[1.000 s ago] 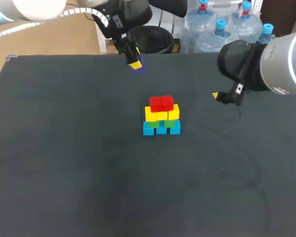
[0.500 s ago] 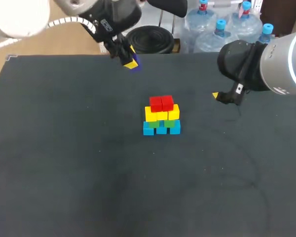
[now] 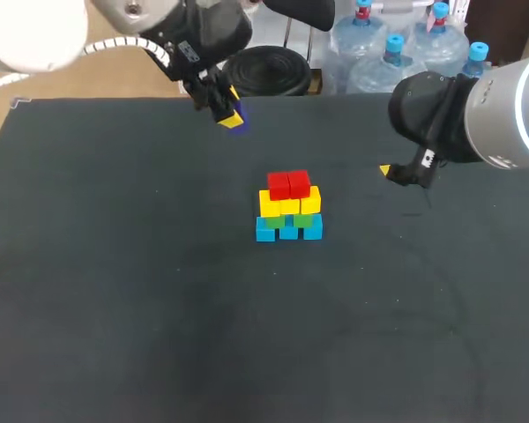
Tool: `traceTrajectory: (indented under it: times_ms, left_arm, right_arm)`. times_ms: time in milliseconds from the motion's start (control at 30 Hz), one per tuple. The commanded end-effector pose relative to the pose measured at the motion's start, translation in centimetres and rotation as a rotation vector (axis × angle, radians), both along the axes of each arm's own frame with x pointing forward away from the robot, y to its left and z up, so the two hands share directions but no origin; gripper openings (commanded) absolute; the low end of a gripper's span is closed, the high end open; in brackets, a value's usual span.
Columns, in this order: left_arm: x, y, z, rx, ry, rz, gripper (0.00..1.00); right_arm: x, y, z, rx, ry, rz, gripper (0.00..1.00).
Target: Place the blue cubes, place green cubes on the blue cubes, place the yellow cubes on the green cubes, then place the red cubes on the yellow cubes, and place purple cube on the red cubes.
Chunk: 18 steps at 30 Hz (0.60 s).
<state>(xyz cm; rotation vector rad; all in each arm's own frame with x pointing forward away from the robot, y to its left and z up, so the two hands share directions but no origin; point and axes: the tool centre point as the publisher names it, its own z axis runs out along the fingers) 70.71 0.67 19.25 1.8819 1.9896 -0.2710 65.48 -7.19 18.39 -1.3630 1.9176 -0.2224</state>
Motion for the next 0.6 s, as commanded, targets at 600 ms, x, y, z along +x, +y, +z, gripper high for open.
traceTrajectory:
  times_ms: [600]
  left_arm:
    - [1.1, -5.7, -0.7, 0.299, 0.202, -0.078, 0.0]
  right_arm:
    - [-0.1, -0.1, -0.2, 0.005, -0.009, -0.001, 1.0]
